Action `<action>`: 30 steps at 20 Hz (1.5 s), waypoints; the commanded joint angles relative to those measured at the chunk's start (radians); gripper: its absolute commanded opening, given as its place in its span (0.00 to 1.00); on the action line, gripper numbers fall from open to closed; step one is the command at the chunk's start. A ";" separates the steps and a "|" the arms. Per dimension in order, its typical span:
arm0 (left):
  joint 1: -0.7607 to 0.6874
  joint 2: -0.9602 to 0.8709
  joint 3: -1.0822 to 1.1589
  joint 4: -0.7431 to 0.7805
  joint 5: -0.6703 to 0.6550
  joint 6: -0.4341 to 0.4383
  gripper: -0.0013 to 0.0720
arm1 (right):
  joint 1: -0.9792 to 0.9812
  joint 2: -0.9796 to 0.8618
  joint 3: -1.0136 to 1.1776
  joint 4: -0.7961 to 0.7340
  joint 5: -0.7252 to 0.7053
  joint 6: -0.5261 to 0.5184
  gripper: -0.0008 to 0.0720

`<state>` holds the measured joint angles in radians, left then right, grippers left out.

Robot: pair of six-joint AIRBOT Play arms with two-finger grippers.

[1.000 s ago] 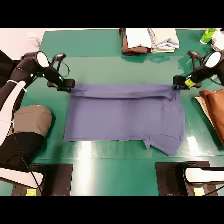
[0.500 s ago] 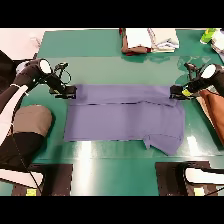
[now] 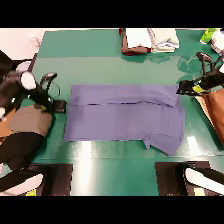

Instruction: Fold the shirts.

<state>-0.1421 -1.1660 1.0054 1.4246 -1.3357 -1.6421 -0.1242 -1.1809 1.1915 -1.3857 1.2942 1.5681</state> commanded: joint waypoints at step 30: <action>-0.003 0.190 -0.369 -0.228 0.143 0.073 0.06 | -0.218 0.425 -0.649 -0.048 0.227 0.050 0.85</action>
<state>-0.1452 -0.9768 0.6296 1.1976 -1.1896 -1.5776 -0.3008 -0.8154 0.6666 -1.4330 1.4895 1.5864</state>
